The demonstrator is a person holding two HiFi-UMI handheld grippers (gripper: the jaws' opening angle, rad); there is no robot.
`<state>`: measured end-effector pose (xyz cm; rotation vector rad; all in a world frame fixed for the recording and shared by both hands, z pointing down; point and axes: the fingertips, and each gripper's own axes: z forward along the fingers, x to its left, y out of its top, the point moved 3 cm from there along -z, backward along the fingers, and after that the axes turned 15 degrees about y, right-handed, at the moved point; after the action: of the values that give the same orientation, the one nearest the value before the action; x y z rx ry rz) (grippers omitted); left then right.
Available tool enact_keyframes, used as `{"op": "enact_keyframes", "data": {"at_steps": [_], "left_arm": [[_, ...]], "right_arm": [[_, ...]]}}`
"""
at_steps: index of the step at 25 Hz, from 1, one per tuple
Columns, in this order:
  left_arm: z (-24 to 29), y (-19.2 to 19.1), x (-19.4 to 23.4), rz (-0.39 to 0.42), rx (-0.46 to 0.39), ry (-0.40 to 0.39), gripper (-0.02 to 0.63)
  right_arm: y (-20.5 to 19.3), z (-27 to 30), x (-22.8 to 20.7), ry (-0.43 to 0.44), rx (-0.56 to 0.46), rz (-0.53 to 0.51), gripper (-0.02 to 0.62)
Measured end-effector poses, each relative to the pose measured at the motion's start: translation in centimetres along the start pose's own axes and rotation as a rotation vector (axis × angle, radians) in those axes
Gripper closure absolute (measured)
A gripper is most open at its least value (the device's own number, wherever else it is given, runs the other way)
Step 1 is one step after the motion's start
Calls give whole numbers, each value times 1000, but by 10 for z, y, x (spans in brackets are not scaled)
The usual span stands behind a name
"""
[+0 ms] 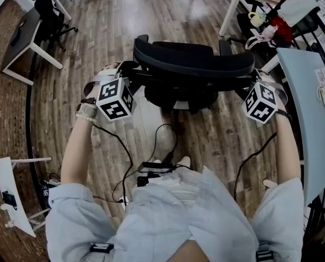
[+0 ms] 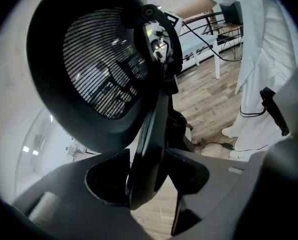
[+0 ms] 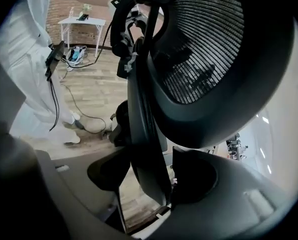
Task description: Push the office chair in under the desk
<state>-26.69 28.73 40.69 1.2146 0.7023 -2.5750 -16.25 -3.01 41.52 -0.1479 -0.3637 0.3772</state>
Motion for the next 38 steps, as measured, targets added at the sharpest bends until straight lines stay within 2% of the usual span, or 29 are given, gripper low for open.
{"op": "enact_keyframes", "data": {"at_steps": [9,14,16,20,25,38], "left_arm": [[17,-10,-5,129,70,-58,420],[34,-20,-17,243,127,-87,420],[42,-25,-21,288,143,-73,422],[45,-25,-20,290,136,-41,425],[47,-23,-20,293,133,-25,432],[46,-21,-13,304,114,34,500]], "right_arm": [[2,30,-3,78,29,-24,341],[1,38,-6,31,25,-32,344],[3,37,-7,9,13,-30,351],[4,36,-13,-46,26,-36,446],[0,36,-12,-54,34,-32,448],[1,34,-9,-65,41,-21,448]]}}
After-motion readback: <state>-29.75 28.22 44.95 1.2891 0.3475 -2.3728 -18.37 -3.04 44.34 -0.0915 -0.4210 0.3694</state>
